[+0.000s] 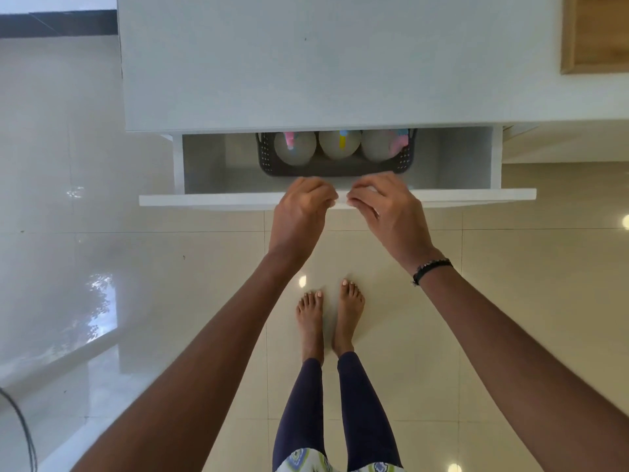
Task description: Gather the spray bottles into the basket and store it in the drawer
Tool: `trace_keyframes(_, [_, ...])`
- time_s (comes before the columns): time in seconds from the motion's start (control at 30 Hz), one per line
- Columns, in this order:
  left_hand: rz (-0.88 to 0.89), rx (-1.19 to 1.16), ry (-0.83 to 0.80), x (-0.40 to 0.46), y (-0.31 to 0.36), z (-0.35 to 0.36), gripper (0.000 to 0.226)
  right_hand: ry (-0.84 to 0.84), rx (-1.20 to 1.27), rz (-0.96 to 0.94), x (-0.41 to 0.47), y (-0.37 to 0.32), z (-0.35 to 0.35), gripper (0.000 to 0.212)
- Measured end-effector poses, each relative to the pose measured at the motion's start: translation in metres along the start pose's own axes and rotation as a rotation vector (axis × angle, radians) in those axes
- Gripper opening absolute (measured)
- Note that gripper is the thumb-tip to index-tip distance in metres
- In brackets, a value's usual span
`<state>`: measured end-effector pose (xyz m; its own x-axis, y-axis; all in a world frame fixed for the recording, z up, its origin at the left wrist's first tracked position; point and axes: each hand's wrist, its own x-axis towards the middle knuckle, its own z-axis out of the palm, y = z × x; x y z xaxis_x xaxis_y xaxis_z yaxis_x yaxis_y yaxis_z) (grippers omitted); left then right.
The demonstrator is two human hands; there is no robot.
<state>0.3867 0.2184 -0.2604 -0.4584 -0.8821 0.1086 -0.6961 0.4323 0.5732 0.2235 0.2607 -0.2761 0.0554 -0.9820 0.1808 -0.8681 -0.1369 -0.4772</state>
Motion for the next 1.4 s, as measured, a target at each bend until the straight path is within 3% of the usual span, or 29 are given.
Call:
trace_keyframes(0.13, [0.009, 0.156, 0.039, 0.032, -0.013, 0.01, 0.043, 0.004, -0.174, -0.025, 0.034, 0.016, 0.002, 0.046])
trace_keyframes(0.23, [0.006, 0.211, 0.037, 0.05, -0.02, 0.008, 0.056, -0.013, -0.248, -0.026, 0.053, 0.021, -0.001, 0.055])
trace_keyframes(0.5, [-0.007, 0.349, 0.127, 0.091, -0.025, 0.008, 0.034, 0.112, -0.251, -0.064, 0.092, 0.033, 0.004, 0.027])
trace_keyframes(0.67, [-0.013, 0.439, 0.122, 0.095, -0.025, 0.012, 0.035, 0.107, -0.351, -0.097, 0.092, 0.035, 0.007, 0.021])
trace_keyframes(0.93, [-0.059, 0.43, 0.093, 0.093, -0.02, 0.008, 0.036, 0.125, -0.314, -0.067, 0.092, 0.03, 0.009, 0.019])
trace_keyframes(1.13, [-0.096, 0.339, -0.076, 0.098, -0.009, -0.014, 0.047, -0.101, -0.258, 0.002, 0.102, 0.015, -0.019, 0.033])
trace_keyframes(1.23, [-0.094, 0.265, -0.245, 0.109, -0.002, -0.035, 0.045, -0.195, -0.133, 0.023, 0.114, 0.01, -0.04, 0.031])
trace_keyframes(1.3, [-0.094, 0.239, -0.315, 0.124, 0.002, -0.056, 0.043, -0.213, -0.04, 0.069, 0.129, 0.007, -0.06, 0.026])
trace_keyframes(1.4, [-0.068, 0.26, -0.288, 0.146, 0.009, -0.089, 0.039, -0.16, -0.04, 0.125, 0.147, 0.005, -0.092, 0.022])
